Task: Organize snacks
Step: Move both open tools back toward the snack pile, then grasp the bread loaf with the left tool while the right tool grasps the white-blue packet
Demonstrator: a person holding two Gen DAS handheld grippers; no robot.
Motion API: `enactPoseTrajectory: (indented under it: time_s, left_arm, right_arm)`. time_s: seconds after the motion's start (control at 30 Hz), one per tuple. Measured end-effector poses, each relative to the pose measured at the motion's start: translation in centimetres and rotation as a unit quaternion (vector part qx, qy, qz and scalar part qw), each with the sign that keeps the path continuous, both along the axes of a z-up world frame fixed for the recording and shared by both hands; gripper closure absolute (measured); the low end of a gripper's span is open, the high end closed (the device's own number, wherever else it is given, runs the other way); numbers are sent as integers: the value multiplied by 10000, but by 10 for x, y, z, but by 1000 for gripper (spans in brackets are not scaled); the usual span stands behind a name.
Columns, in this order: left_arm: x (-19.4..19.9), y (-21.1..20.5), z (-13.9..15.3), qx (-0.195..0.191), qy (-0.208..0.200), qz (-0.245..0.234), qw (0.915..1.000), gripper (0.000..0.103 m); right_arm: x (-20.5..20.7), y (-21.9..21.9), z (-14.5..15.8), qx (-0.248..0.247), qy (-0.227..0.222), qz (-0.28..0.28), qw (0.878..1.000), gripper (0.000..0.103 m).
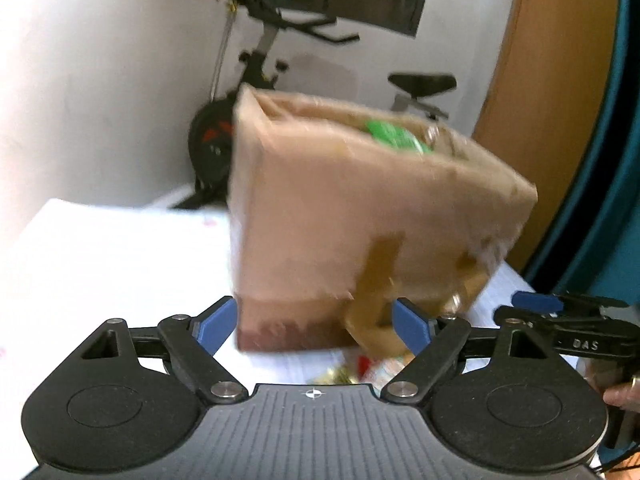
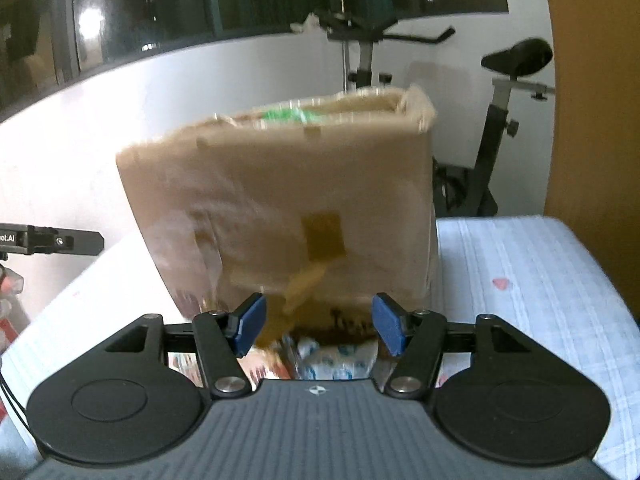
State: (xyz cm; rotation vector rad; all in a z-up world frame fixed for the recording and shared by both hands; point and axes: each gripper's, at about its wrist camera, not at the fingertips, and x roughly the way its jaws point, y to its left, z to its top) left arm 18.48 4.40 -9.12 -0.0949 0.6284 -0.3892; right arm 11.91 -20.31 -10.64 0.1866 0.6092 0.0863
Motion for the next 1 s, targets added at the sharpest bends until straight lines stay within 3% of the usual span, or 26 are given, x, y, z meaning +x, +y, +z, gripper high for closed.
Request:
enactPoseTrajectory:
  time_s: [0.2,0.53,0.8,0.9,1.0]
  left_arm:
    - [1,-34,-26,90,297,-177,9994,17]
    - [0,-17,-44,-43,678,106,9976,17]
    - [3,-11,-55,37,959,262,9950,17]
    - [6,-14,-57,123,1052,302,9939,16]
    - [11,-19,-62,282,1074,340,9932,15]
  right_arm:
    - [8,-3,-29,-252,384,-48,9989,41]
    - [40,11,-72,-781,952,172,9922,41]
    - [19,63,-71,-687,820,1051,9887,35]
    - [15,72,-73,-532,806,1495,9840,38]
    - [13,67,-72,-513,780,1406,9856,38]
